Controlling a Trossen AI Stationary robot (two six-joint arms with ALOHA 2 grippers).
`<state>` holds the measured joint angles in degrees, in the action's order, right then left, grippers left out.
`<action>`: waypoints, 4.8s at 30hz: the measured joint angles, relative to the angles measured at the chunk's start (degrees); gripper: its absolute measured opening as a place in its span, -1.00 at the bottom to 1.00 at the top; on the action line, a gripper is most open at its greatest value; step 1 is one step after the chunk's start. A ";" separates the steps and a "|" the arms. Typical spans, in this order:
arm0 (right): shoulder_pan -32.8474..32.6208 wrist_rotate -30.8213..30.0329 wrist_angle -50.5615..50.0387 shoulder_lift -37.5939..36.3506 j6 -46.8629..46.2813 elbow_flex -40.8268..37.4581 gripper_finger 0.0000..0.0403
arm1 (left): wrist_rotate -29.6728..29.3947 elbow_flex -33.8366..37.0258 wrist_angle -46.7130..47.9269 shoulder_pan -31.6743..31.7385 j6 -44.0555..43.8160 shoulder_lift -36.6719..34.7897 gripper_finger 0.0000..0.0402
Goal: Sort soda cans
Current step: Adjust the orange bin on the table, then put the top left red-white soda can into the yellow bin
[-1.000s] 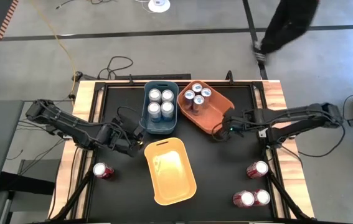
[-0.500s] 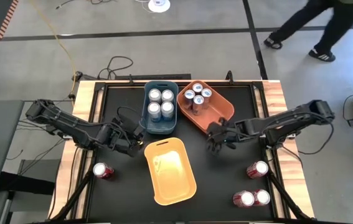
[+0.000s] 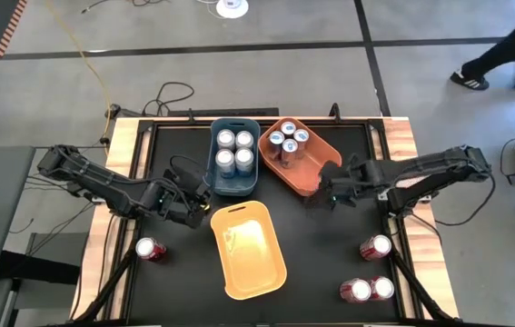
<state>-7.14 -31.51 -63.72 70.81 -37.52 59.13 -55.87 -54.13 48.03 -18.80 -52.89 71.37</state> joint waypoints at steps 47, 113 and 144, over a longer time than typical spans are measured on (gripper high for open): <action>13.95 15.74 31.38 5.93 12.35 -10.16 -1.00 | 1.16 0.00 0.15 -0.03 0.16 0.00 0.47; -2.02 -0.65 55.61 -4.58 27.34 -10.75 -0.58 | 52.77 -22.22 40.74 -27.02 -48.25 0.34 0.59; 1.14 3.41 53.68 -3.96 27.03 -10.75 0.13 | 58.00 4.11 16.71 -30.45 -43.64 0.17 0.48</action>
<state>-6.00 -28.10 -10.04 66.85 -10.48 48.38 2.13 -50.02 64.74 -49.25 -96.53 71.55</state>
